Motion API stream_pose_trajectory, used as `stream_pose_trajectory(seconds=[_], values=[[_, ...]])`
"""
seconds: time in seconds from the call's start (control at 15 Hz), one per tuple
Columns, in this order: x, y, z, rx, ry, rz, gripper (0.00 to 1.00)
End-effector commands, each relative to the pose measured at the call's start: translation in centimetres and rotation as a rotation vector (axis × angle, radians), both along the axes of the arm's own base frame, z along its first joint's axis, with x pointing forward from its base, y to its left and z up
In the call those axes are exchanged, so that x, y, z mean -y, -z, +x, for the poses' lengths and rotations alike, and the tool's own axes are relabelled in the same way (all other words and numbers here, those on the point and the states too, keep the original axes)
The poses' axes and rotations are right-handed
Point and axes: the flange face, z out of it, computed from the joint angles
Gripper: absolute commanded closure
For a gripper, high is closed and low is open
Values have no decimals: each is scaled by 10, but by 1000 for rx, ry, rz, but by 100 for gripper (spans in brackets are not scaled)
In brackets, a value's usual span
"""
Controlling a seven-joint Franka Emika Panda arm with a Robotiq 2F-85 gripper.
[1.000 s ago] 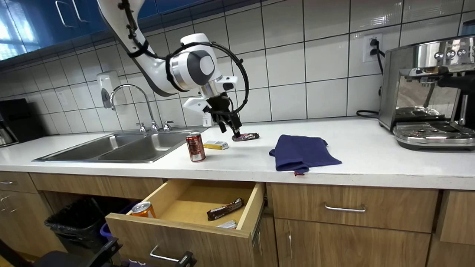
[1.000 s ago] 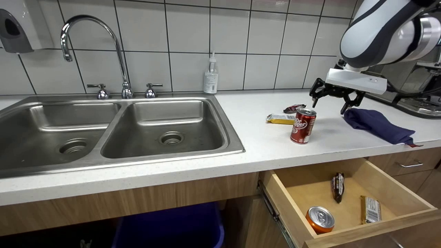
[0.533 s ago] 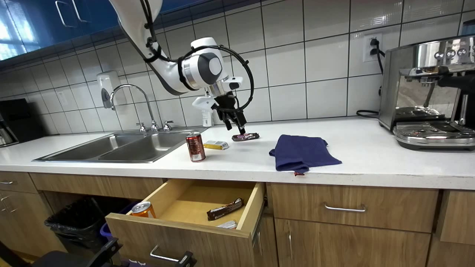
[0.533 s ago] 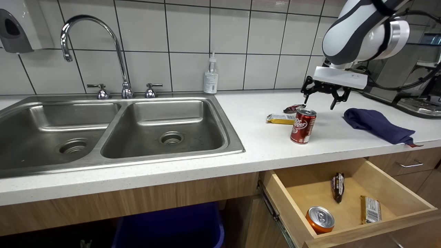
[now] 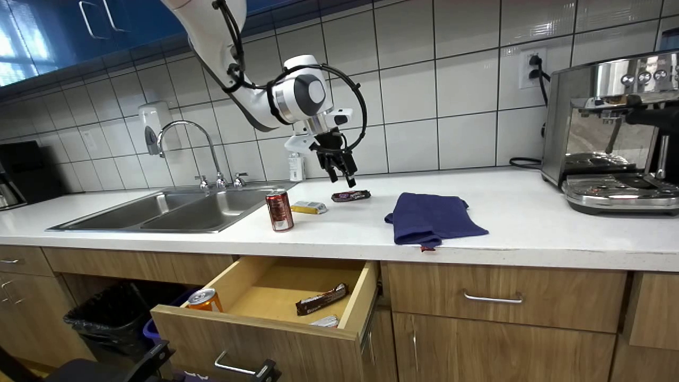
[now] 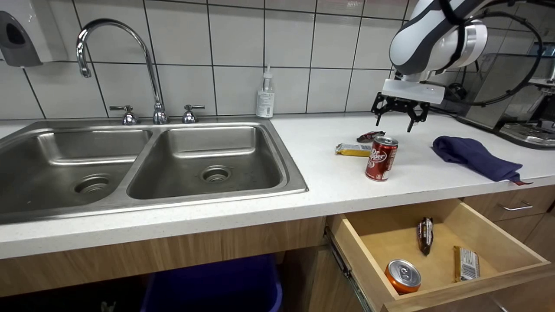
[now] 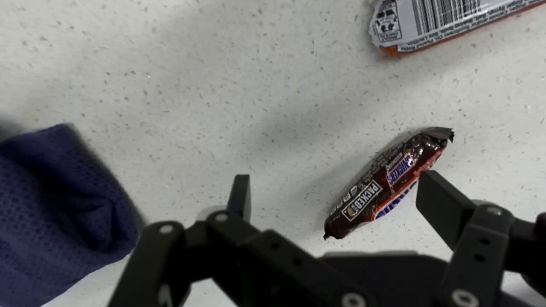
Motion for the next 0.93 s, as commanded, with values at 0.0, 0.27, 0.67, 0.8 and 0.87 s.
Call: stream_pose_trajectory(seconds=[0.0,0.27,0.67,0.8,0.87], values=[[3,3,26,-31,45,2,0],[3,13,43,-54,59,-13,0],[0,25,65,-72,75,-27,0],[-2,27,71,-78,79,-30,0],[-2,28,74,-81,80,-31,0]])
